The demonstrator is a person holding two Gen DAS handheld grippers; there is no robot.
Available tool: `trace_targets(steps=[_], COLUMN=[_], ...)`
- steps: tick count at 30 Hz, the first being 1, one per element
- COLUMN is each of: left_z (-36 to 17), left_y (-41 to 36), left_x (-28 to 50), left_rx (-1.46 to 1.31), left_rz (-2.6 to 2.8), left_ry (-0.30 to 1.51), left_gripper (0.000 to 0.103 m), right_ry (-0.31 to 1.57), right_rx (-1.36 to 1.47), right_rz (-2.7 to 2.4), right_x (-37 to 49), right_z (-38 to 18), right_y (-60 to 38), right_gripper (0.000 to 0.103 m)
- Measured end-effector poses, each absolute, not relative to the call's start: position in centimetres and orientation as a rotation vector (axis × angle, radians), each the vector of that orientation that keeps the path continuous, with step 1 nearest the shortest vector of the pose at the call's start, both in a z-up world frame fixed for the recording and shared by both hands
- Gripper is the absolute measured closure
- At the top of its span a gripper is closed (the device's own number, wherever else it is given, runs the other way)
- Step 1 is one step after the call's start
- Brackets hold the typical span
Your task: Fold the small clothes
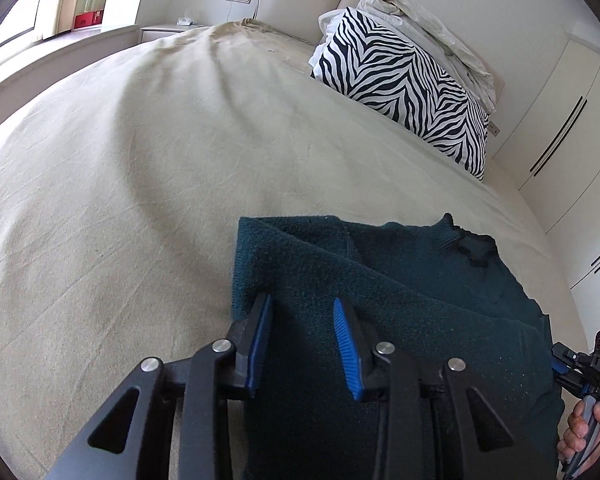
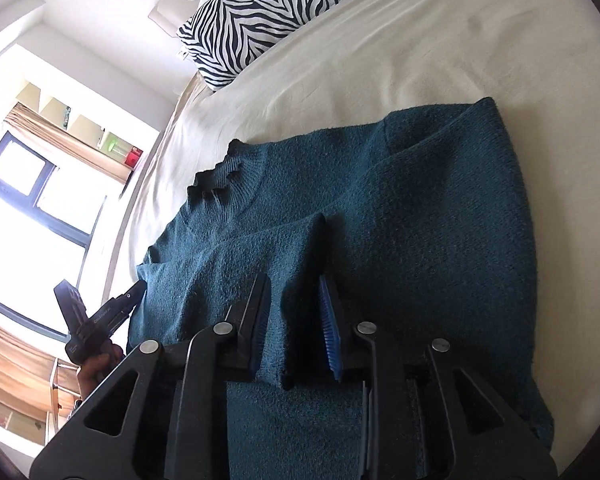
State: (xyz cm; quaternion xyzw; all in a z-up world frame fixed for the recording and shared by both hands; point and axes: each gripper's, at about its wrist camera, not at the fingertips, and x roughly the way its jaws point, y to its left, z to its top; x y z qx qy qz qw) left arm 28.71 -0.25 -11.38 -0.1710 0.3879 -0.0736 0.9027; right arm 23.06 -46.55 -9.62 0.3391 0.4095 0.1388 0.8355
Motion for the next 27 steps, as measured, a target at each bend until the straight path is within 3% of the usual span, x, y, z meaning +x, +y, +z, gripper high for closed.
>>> trace_targets(steps=[2, 4, 5, 11, 16, 22, 27], left_z=[-10.8, -9.7, -9.3, -10.8, -10.6, -10.4, -10.7], left_y=[0.2, 0.2, 0.0, -1.4, -3.4, -2.2, -0.3], left_x=[28.5, 29.3, 29.8, 29.8, 24.7, 15.3, 6.3], left_rx=[-0.394, -0.398, -0.385, -0.292, -0.124, -0.115, -0.209], left_rz=[-0.159, -0.156, -0.152, -0.136, -0.135, -0.160, -0.144], left_ry=[0.786, 0.758, 0.750, 0.786, 0.805, 0.846, 0.878], left_gripper=[0.065, 0.049, 0.047, 0.048, 0.047, 0.046, 0.037], right_ry=[0.792, 0.760, 0.762, 0.946, 0.894, 0.879, 0.851], right_rx=[0.797, 0.823, 0.837, 0.844, 0.799, 0.783, 0.795], right_rz=[0.349, 0.442, 0.491, 0.565, 0.542, 0.434, 0.381], right_x=[22.0, 21.9, 22.2, 24.6, 22.4, 15.7, 7.1], right_z=[-8.6, -7.7, -7.6, -11.9, -11.3, -9.7, -9.4], right_y=[-47.1, -46.4, -45.8, -41.6, -42.1, -45.7, -48.9], right_gripper=[0.044, 0.044, 0.044, 0.046, 0.048, 0.046, 0.046])
